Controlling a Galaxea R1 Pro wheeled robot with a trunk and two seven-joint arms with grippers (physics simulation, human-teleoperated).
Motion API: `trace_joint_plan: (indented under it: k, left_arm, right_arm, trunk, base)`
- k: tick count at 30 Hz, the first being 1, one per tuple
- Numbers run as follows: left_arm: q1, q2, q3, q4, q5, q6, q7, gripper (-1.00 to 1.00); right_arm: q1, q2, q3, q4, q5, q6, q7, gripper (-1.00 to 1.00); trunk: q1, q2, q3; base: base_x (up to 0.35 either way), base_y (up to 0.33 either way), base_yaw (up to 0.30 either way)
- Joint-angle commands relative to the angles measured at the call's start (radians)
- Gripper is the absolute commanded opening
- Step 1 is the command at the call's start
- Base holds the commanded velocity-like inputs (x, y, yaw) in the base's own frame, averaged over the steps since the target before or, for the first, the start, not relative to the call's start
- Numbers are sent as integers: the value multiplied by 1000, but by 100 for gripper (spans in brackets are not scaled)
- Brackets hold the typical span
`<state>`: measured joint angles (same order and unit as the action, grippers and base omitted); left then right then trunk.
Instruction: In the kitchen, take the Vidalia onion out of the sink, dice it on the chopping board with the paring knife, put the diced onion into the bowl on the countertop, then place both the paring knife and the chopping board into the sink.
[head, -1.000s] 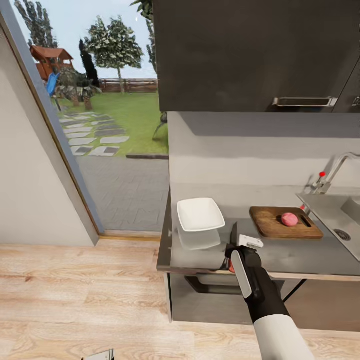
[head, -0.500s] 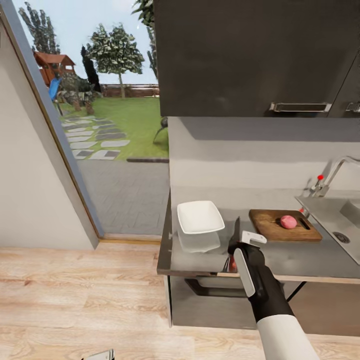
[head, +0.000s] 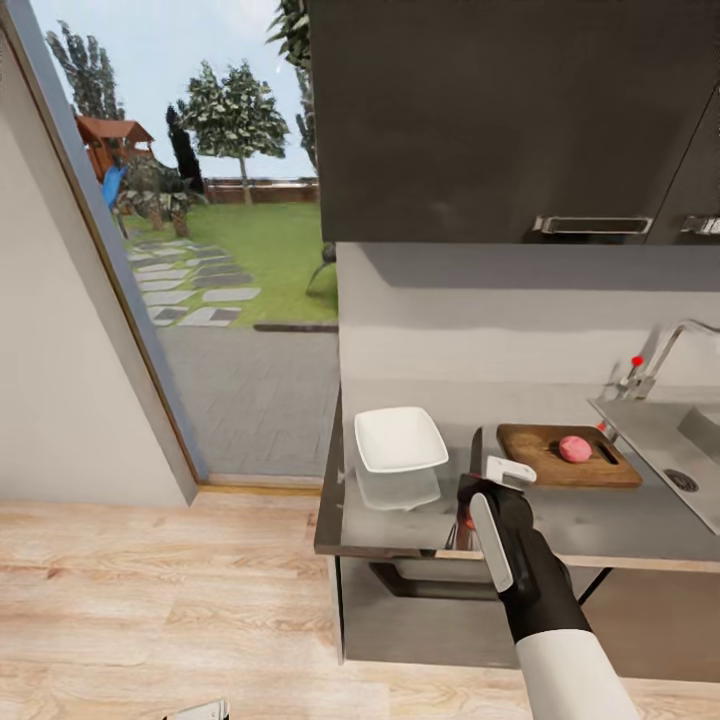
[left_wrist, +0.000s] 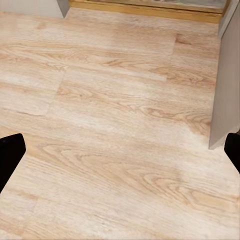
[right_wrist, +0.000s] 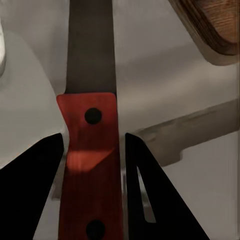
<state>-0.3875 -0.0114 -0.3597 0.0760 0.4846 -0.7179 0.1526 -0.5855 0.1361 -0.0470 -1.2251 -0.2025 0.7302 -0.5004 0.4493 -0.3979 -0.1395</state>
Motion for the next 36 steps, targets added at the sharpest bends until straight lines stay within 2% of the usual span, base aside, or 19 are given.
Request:
trace_joint_plan:
  k: [1,28,33,36]
  left_arm:
    - [-2,-1,-8,4,2,-5,5,100]
    - [-2,-1,-9,4,2,-5,5,100]
    - [-2,-2,-9,4,2,-5,5,100]
    - [-2,-2,-9,4,2,-5,5,100]
  right_arm:
    - [-1,0,-1,-4,-11,2,-9,-100]
    - [-1,-1,-1,-23,-11,5,-10,-100]
    - [-1,-23,0,-40,-11,6,-10,-100]
    - [-1,-28,0,-45,-11,6,-10,-100]
  trunk:
    - [1,-2,-1]
    - [1,-2,40]
    - [1,-2,48]
    - [1,-2,53]
  base:
    - [0,0,0]
    - [0,0,0]
    - [0,0,0]
    - [0,0,0]
